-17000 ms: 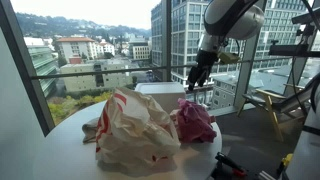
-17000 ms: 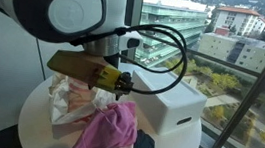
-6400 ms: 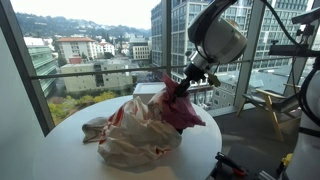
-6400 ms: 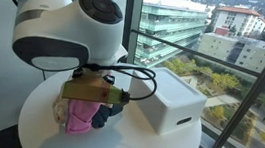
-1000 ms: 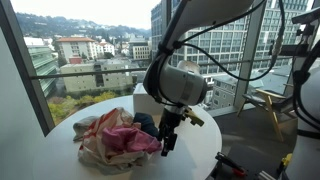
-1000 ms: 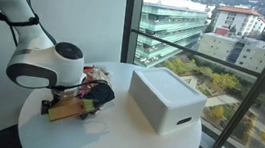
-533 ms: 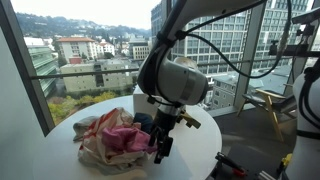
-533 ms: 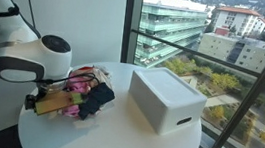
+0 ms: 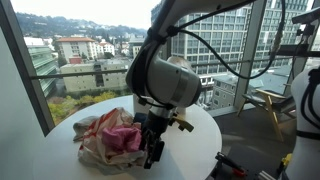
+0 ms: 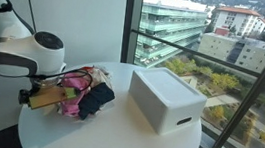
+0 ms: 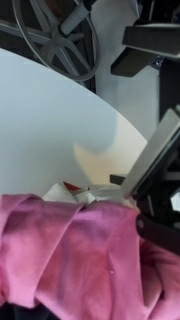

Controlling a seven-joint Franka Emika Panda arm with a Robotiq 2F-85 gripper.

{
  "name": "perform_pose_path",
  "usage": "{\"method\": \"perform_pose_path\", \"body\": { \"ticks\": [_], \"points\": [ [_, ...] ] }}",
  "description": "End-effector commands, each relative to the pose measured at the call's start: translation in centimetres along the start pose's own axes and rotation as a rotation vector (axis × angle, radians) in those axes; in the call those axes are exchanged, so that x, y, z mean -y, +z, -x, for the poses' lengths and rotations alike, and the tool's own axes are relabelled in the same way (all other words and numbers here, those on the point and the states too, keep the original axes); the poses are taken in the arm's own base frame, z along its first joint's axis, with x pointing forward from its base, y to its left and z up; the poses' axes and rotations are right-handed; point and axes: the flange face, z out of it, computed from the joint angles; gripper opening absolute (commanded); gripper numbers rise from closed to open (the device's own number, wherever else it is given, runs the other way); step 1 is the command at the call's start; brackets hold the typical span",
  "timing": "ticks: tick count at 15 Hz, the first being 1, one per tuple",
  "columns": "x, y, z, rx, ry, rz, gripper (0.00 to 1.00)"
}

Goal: Put the shirts in the plastic

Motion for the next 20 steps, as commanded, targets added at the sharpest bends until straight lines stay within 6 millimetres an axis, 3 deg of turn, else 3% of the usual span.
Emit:
{"method": "perform_pose_path", "body": {
  "ticks": [1, 7, 13, 19, 20],
  "points": [
    [-1.2, 1.5, -1.2, -0.007, -0.006, 0.013, 1.00],
    [-3.5, 3.8, -1.3, 0.021, 0.025, 0.026, 1.00],
    [-5.1, 4.7, -1.3, 0.053, 0.009, 0.073, 1.00],
    [-6.7, 6.5, 0.2, 0.070, 0.033, 0.051, 1.00],
    [-6.8, 6.6, 0.2, 0.065, 0.020, 0.049, 0.75]
  ]
}}
